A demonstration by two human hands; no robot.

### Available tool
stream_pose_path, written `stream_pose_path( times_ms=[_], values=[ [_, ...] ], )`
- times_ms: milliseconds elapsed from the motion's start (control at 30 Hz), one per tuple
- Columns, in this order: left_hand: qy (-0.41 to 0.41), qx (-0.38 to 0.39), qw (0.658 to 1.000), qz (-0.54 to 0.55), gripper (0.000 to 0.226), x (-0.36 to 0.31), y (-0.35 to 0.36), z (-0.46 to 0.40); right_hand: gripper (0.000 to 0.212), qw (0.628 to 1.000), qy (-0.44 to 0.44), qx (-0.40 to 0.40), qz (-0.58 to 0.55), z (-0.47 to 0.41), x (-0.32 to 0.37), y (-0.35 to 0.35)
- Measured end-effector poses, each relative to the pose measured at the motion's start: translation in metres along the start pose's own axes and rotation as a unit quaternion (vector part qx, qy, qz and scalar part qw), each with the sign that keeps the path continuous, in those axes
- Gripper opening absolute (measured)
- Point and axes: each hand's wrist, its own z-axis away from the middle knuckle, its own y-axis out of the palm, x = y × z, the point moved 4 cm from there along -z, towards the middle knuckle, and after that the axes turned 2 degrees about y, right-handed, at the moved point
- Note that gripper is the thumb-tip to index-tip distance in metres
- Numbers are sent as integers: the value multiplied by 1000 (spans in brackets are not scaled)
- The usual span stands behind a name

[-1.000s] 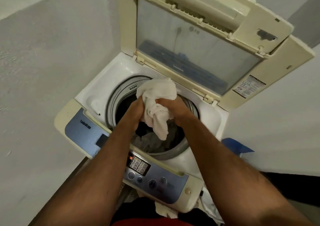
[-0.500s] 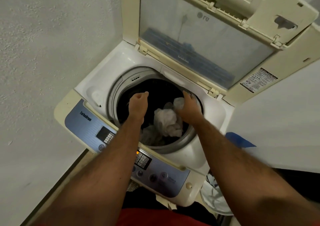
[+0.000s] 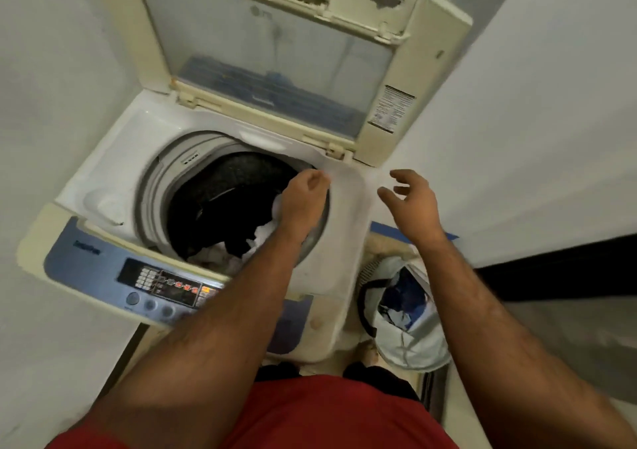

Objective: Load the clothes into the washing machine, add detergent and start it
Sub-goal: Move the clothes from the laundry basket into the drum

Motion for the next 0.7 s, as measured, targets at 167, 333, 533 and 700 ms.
stream_pose_path(
  times_ms=[167,333,533,700],
  values=[
    [56,90,994,-9,24,-28,74,28,36,994,69,-82,-22,17,-65,-79],
    [73,175,981,-50,27,-41,143,55,33,985,133,-107,-36,36,-136,-132],
    [50,206,967,-139,25,-28,226,79,34,973,209,-82,-45,46,-233,-168],
    [-18,240,961,-137,11,-3,300,108,39,961,264,-22,-76,48,-326,-174]
  ],
)
